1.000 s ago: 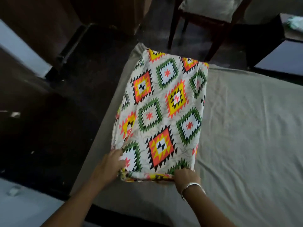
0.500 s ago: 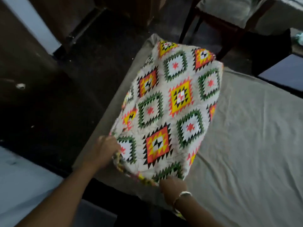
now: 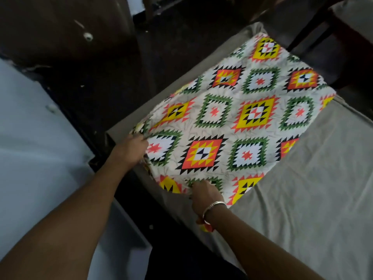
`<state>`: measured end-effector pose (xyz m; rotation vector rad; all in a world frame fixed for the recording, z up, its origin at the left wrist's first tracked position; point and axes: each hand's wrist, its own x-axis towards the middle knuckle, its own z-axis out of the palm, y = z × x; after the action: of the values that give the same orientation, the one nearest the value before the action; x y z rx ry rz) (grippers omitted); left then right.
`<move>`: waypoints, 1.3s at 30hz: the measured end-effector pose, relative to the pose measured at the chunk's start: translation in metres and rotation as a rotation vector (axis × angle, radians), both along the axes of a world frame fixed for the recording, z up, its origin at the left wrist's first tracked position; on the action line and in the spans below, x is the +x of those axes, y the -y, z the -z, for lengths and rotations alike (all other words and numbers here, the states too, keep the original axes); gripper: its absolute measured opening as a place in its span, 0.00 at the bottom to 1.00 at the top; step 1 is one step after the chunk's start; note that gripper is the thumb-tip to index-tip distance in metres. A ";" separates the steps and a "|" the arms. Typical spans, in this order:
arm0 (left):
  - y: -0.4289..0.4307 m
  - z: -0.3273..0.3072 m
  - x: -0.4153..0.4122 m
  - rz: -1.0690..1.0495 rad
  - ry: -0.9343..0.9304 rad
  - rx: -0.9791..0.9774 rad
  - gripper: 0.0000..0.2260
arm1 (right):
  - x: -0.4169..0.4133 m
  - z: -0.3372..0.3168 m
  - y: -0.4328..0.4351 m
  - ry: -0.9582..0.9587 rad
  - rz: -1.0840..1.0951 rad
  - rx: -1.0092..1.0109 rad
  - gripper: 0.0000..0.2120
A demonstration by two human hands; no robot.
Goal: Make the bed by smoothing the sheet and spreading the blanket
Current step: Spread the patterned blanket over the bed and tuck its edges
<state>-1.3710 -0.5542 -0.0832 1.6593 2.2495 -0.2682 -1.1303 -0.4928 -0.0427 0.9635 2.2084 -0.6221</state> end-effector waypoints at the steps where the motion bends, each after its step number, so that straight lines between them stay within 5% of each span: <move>1: 0.006 -0.006 -0.008 -0.020 -0.035 0.141 0.05 | 0.001 -0.002 0.012 -0.032 -0.016 -0.010 0.13; 3: 0.028 -0.007 -0.029 -0.018 -0.059 0.315 0.01 | 0.004 -0.003 0.045 -0.098 -0.124 -0.097 0.13; 7: 0.091 0.029 -0.033 -0.024 -0.015 0.117 0.07 | 0.004 0.018 0.101 -0.013 -0.365 -0.229 0.19; 14: 0.104 0.082 -0.016 -0.709 0.122 0.160 0.11 | -0.020 0.071 0.116 0.102 -0.378 -0.293 0.33; 20: 0.150 0.089 -0.041 -0.419 -0.070 0.327 0.04 | -0.030 0.077 0.144 0.016 -0.359 -0.374 0.25; 24: 0.177 0.104 -0.029 -0.476 -0.032 0.147 0.02 | -0.033 0.085 0.166 0.022 -0.498 -0.429 0.22; 27: 0.173 0.111 -0.016 -0.440 0.030 0.035 0.13 | -0.037 0.096 0.163 0.100 -0.499 -0.432 0.24; 34: 0.186 0.090 -0.039 -0.427 -0.111 0.454 0.06 | -0.044 0.088 0.164 -0.073 -0.321 -0.504 0.17; 37: 0.202 0.092 -0.056 -0.553 -0.116 0.443 0.08 | -0.051 0.081 0.176 -0.166 -0.318 -0.619 0.05; 39: 0.211 0.109 -0.047 -0.605 -0.038 0.338 0.06 | -0.055 0.084 0.175 -0.141 -0.374 -0.626 0.07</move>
<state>-1.4180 -0.7648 -0.1923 1.0195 2.8064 0.2425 -1.1853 -0.6678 -0.1267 0.1864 2.0267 -1.1255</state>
